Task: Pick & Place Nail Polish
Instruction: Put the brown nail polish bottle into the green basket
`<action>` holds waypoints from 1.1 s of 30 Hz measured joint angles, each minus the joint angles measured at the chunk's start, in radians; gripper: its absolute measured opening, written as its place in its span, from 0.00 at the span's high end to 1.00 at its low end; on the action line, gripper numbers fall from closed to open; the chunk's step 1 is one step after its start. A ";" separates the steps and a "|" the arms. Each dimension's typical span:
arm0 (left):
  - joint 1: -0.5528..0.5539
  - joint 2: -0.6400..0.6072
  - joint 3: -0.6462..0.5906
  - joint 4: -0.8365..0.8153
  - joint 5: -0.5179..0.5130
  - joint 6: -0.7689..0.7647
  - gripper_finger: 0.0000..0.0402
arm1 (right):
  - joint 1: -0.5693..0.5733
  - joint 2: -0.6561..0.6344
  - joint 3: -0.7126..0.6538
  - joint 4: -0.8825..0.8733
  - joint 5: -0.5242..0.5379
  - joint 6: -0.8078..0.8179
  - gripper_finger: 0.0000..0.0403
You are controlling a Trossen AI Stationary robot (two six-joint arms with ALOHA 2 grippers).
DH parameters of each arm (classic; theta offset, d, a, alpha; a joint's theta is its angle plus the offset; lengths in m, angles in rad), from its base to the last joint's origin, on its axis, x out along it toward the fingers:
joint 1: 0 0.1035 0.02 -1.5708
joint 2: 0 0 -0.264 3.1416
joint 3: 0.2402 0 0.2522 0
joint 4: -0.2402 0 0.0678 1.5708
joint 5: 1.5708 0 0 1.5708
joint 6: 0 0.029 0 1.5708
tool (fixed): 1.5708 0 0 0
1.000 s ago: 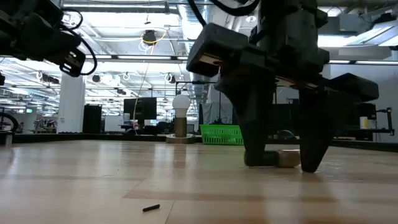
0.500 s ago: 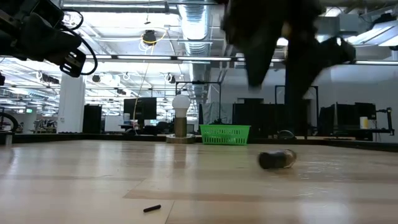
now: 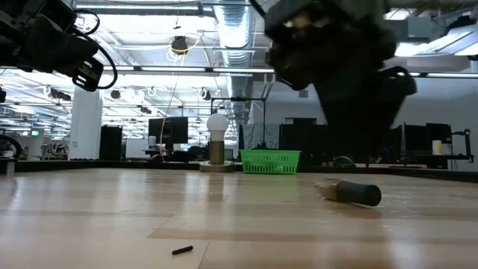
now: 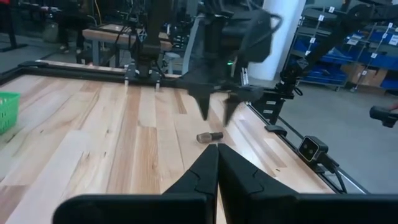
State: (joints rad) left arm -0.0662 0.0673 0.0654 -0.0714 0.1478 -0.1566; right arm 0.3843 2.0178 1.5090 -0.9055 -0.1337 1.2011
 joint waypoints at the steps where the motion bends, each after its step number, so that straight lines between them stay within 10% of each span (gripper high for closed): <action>1: 0.000 0.000 0.000 0.001 0.000 0.000 1.00 | -0.001 0.003 -0.002 -0.005 0.002 0.020 0.39; 26: 0.000 0.005 -0.002 0.000 0.047 -0.001 1.00 | 0.053 0.141 0.010 0.083 0.058 0.229 0.51; 33: 0.000 0.005 -0.002 0.005 0.048 -0.004 1.00 | 0.048 0.064 -0.003 0.082 0.083 0.058 0.61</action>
State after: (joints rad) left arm -0.0662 0.0719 0.0635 -0.0667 0.1955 -0.1601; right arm 0.4327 2.0814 1.5056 -0.8236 -0.0510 1.2590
